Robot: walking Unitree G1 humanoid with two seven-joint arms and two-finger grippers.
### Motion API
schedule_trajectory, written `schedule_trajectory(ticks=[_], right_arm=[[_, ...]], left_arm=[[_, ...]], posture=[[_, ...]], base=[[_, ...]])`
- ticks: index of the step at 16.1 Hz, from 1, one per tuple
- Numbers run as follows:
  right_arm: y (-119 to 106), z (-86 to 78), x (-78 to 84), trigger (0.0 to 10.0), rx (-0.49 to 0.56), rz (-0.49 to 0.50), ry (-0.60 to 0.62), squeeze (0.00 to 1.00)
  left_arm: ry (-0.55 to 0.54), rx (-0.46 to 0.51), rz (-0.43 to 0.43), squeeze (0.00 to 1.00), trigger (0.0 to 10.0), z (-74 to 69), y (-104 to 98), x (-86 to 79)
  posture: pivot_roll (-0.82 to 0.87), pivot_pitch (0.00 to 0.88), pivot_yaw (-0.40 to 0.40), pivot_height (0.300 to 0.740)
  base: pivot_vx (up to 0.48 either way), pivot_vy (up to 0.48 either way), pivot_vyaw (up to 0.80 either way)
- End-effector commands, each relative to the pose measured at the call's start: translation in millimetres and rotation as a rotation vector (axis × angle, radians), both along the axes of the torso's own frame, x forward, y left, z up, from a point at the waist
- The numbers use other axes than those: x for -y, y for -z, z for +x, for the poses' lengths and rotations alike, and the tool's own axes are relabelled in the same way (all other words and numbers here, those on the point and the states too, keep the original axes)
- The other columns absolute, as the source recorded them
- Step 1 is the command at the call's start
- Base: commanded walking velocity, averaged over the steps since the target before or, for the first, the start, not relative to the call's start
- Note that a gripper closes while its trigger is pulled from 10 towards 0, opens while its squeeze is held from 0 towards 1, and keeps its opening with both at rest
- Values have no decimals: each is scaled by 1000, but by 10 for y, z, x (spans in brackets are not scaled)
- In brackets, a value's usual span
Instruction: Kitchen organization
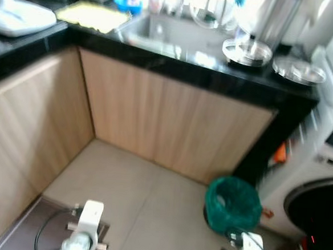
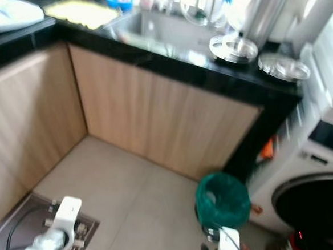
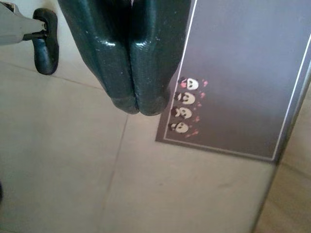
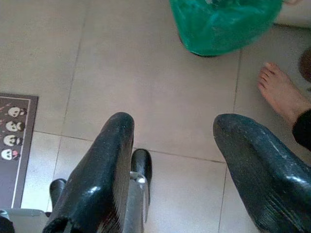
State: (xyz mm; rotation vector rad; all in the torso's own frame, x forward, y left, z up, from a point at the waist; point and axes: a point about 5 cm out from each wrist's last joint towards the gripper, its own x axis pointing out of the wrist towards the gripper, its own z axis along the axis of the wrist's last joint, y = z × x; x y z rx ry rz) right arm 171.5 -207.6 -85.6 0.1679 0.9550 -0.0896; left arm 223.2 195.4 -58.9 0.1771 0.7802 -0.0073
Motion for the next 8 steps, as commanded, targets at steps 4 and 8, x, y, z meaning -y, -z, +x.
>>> schedule_trajectory(ticks=[4,8], right_arm=[[-25,45,9,10000,24,2,10,0],[-16,70,-102,10000,19,-1,-33,0]], left_arm=[[-46,-22,17,0,10000,-44,14,-114],[-49,-24,17,0,10000,-51,15,-128]], posture=[[56,0,-77,740],[55,0,-69,740]], base=[[0,0,0],[64,0,114]])
